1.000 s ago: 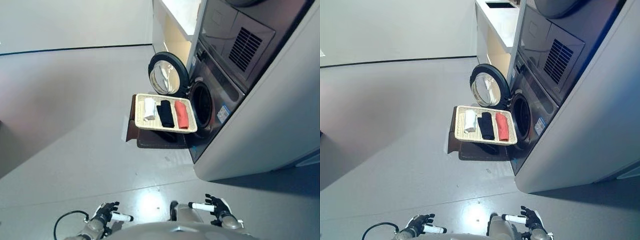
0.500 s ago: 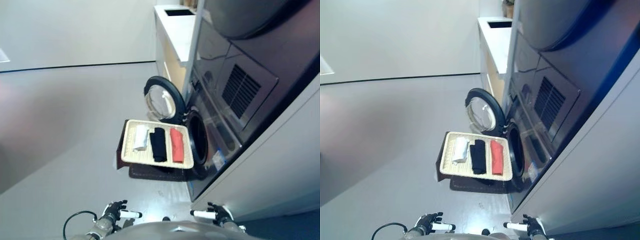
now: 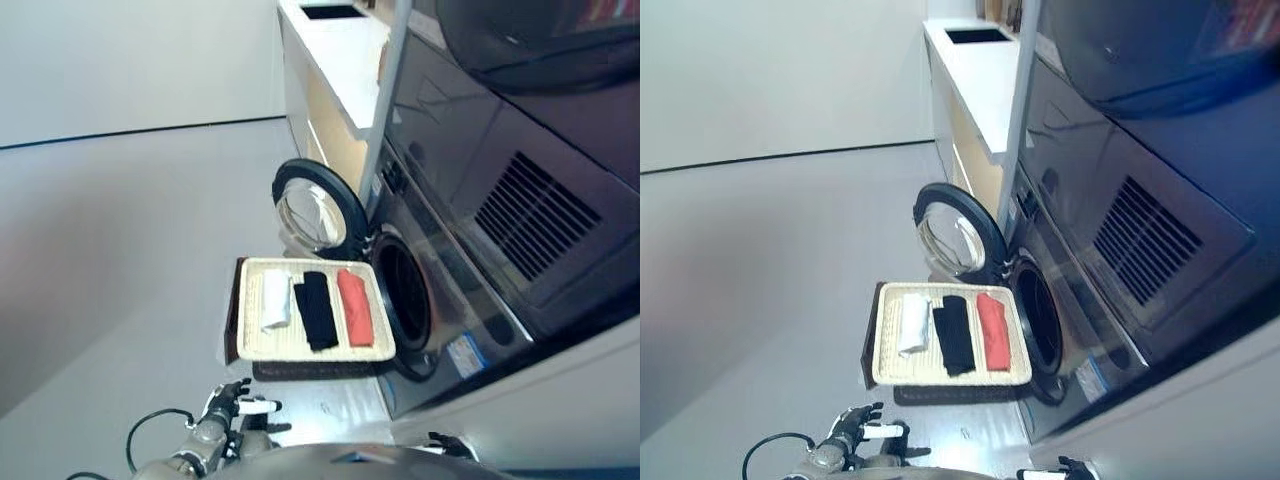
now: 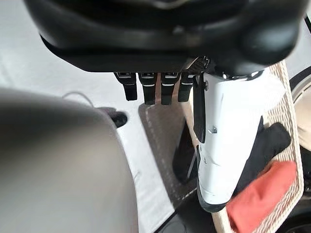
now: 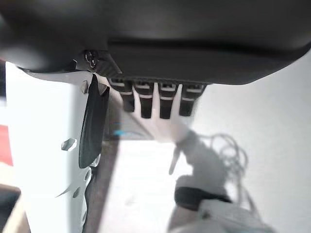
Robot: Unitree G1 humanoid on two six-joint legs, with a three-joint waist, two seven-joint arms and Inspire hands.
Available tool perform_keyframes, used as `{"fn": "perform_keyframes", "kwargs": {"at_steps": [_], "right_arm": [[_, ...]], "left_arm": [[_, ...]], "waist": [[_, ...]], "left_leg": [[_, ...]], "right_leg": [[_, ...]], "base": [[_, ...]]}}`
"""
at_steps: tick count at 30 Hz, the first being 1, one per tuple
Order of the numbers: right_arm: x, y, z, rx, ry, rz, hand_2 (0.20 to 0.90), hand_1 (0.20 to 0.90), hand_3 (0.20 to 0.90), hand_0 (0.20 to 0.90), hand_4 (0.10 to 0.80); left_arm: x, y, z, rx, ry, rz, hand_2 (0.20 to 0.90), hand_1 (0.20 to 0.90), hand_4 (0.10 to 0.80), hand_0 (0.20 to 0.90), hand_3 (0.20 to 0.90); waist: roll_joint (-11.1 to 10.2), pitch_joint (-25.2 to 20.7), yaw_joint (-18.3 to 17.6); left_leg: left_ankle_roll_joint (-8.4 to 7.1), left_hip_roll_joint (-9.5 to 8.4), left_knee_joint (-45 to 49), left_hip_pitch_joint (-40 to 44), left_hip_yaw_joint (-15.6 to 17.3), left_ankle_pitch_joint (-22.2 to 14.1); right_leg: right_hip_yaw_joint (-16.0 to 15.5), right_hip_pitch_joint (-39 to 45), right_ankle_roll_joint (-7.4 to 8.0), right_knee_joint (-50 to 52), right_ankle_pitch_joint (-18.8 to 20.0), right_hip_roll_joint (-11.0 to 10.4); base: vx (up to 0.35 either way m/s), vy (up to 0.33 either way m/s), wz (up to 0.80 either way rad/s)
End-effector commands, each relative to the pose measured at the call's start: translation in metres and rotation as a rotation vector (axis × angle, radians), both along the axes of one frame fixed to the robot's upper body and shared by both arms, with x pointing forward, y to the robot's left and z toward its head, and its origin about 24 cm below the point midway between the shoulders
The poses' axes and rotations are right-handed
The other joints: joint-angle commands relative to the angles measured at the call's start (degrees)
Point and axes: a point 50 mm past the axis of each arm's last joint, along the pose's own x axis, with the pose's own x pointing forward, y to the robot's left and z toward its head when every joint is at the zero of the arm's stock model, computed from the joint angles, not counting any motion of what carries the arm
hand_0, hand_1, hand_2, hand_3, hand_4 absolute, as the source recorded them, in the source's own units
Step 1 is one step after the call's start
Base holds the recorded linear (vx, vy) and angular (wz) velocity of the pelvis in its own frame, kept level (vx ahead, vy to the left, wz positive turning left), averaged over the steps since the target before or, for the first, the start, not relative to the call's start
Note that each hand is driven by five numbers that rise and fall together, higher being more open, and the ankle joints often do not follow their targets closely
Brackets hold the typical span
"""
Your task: Pick up the clothes and place them into the washing machine
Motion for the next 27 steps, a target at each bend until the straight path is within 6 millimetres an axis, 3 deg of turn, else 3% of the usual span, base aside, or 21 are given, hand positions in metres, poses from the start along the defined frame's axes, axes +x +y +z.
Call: {"fn": "perform_keyframes", "kwargs": {"at_steps": [1,2,3,4,6,7,8,9,10,12,13,15,16,17,20,25,27], "right_arm": [[0.026,-0.007,0.007,-0.025,-0.105,-0.007,0.900,0.900,0.900,0.900,0.800],[0.028,-0.008,0.008,-0.024,-0.118,-0.021,0.900,0.900,0.900,0.900,0.800],[0.028,-0.008,0.008,-0.024,-0.118,-0.021,0.900,0.900,0.900,0.900,0.800],[0.035,-0.009,0.009,-0.020,-0.149,-0.045,0.900,0.900,0.900,0.900,0.800],[0.039,-0.009,0.010,-0.013,-0.164,-0.051,0.900,0.900,0.900,0.900,0.800],[0.039,-0.009,0.010,-0.016,-0.161,-0.048,0.900,0.900,0.900,0.900,0.800],[0.039,-0.009,0.010,-0.016,-0.161,-0.048,0.900,0.900,0.900,0.900,0.800],[0.039,-0.009,0.010,-0.015,-0.159,-0.039,0.900,0.900,0.900,0.900,0.800],[0.038,-0.009,0.010,-0.016,-0.154,-0.040,0.900,0.900,0.900,0.900,0.800],[0.036,-0.010,0.010,-0.018,-0.148,-0.039,0.900,0.900,0.900,0.900,0.800],[0.034,-0.013,0.010,-0.022,-0.139,-0.050,0.900,0.900,0.900,0.900,0.800],[0.032,-0.013,0.010,-0.021,-0.134,-0.052,0.900,0.900,0.900,0.900,0.800],[0.030,-0.013,0.009,-0.021,-0.128,-0.051,0.900,0.900,0.900,0.900,0.800],[0.028,-0.012,0.008,-0.019,-0.121,-0.051,0.900,0.900,0.900,0.900,0.800],[0.023,-0.012,0.007,-0.019,-0.103,-0.047,0.900,0.900,0.900,0.900,0.800],[0.026,-0.010,0.007,-0.004,-0.115,-0.038,0.900,0.900,0.900,0.900,0.800],[0.030,-0.009,0.008,0.005,-0.126,-0.022,0.900,0.900,0.900,0.900,0.800]], "left_arm": [[0.018,0.012,0.008,0.041,-0.070,-0.040,0.900,0.900,0.800,0.900,0.900],[0.023,0.017,0.011,0.055,-0.082,-0.040,0.900,0.900,0.800,0.900,0.900],[0.023,0.017,0.011,0.055,-0.082,-0.040,0.900,0.900,0.800,0.900,0.900],[0.026,0.021,0.013,0.069,-0.088,-0.051,0.900,0.900,0.800,0.900,0.900],[0.025,0.026,0.013,0.083,-0.080,-0.051,0.900,0.900,0.800,0.900,0.900],[0.023,0.029,0.012,0.091,-0.068,-0.046,0.900,0.900,0.800,0.900,0.900],[0.023,0.029,0.012,0.091,-0.068,-0.046,0.900,0.900,0.800,0.900,0.900],[0.019,0.031,0.012,0.088,-0.057,-0.034,0.900,0.900,0.800,0.900,0.900],[0.017,0.030,0.011,0.083,-0.050,-0.034,0.900,0.900,0.800,0.900,0.900],[0.017,0.029,0.010,0.078,-0.046,-0.037,0.900,0.900,0.800,0.900,0.900],[0.016,0.026,0.010,0.070,-0.043,-0.054,0.900,0.900,0.800,0.900,0.900],[0.016,0.025,0.009,0.067,-0.043,-0.061,0.900,0.900,0.800,0.900,0.900],[0.017,0.022,0.009,0.062,-0.049,-0.065,0.900,0.900,0.800,0.900,0.900],[0.016,0.018,0.008,0.049,-0.050,-0.060,0.900,0.900,0.800,0.900,0.900],[0.012,0.009,0.006,0.018,-0.042,-0.062,0.900,0.900,0.800,0.900,0.900],[0.010,0.005,0.005,0.011,-0.039,-0.081,0.900,0.900,0.800,0.900,0.900],[0.014,0.007,0.006,0.010,-0.053,-0.069,0.900,0.900,0.800,0.900,0.900]], "waist": [[-0.53,-1.12,1.51],[-0.66,-0.89,1.25],[-0.68,-0.88,1.31],[0.08,0.36,0.65],[1.06,1.28,0.44],[1.34,1.48,0.53],[1.29,1.59,0.38],[1.38,1.12,0.51],[1.16,1.10,0.32],[0.88,1.05,0.02],[-0.14,0.70,-0.43],[-0.43,0.61,-0.72],[-0.45,0.41,-1.08],[-0.71,-0.01,-0.85],[-0.68,-1.37,-0.48],[-0.64,-1.74,-0.66],[-1.39,-0.06,-0.54]], "left_leg": [[-1.22,-0.11,0.61,-1.94,0.05,-2.00],[0.06,-1.71,1.25,-0.87,0.51,-3.58],[0.07,-1.71,1.28,-0.87,0.58,-3.61],[1.27,-2.22,0.85,0.91,0.52,-4.40],[1.94,-2.26,-0.43,3.21,1.21,-5.22],[1.93,-2.18,-1.03,4.29,1.73,-5.73],[1.92,-2.26,-1.09,4.43,1.59,-5.74],[1.65,-2.41,-1.79,6.20,2.40,-6.85],[1.59,-2.78,-2.03,7.18,2.41,-7.36],[1.47,-3.14,-2.40,8.16,2.39,-7.86],[1.02,-4.15,-3.54,9.66,2.51,-8.64],[0.86,-4.25,-3.89,10.29,2.39,-9.01],[0.89,-4.37,-4.10,10.63,2.19,-9.12],[0.52,-4.37,-4.33,11.12,2.54,-9.30],[-0.02,-4.03,-4.58,11.89,2.96,-9.89],[-0.63,-3.16,-3.58,12.55,2.84,-10.79],[-2.27,-3.42,9.09,8.20,2.83,-10.59]], "right_leg": [[5.01,-3.39,2.56,7.50,2.81,-2.67],[5.48,-6.27,3.24,14.24,6.81,-3.30],[5.54,-6.32,3.24,14.34,6.75,-3.30],[4.71,-10.98,3.23,22.24,10.72,-2.65],[0.19,-14.57,3.12,25.82,10.98,-3.14],[-3.35,-15.91,2.72,25.50,10.13,-3.91],[-3.49,-15.79,2.70,25.65,9.93,-4.00],[-9.86,-17.52,2.04,20.54,7.17,-3.83],[-12.32,-18.10,1.79,17.87,6.75,-3.43],[-14.08,-18.17,1.69,14.76,7.19,-3.19],[-15.79,-17.95,1.83,6.85,9.43,-3.40],[-15.41,-16.88,1.88,4.32,10.16,-3.13],[-13.29,-17.18,1.91,4.20,10.56,-2.72],[-13.10,-15.41,2.14,2.34,10.80,-2.83],[-14.25,-12.75,2.09,-0.21,10.74,-2.50],[-13.60,-10.97,1.25,-0.27,9.49,-1.67],[-12.70,-9.98,-0.45,0.39,8.29,-1.40]], "base": [[0.185,0.233,0.03],[0.183,0.232,0.11],[0.195,0.314,0.08],[0.104,0.247,0.00],[0.130,0.277,0.00],[0.090,0.145,-0.13],[0.199,0.159,-0.17],[0.221,0.096,-0.12],[0.291,0.107,0.00],[0.186,0.004,-0.05],[0.156,-0.018,-0.07],[0.158,-0.022,0.03],[0.202,-0.046,0.18],[0.151,-0.035,0.25],[0.184,-0.067,0.11],[0.100,-0.072,-0.02],[-0.007,-0.093,0.01]]}}
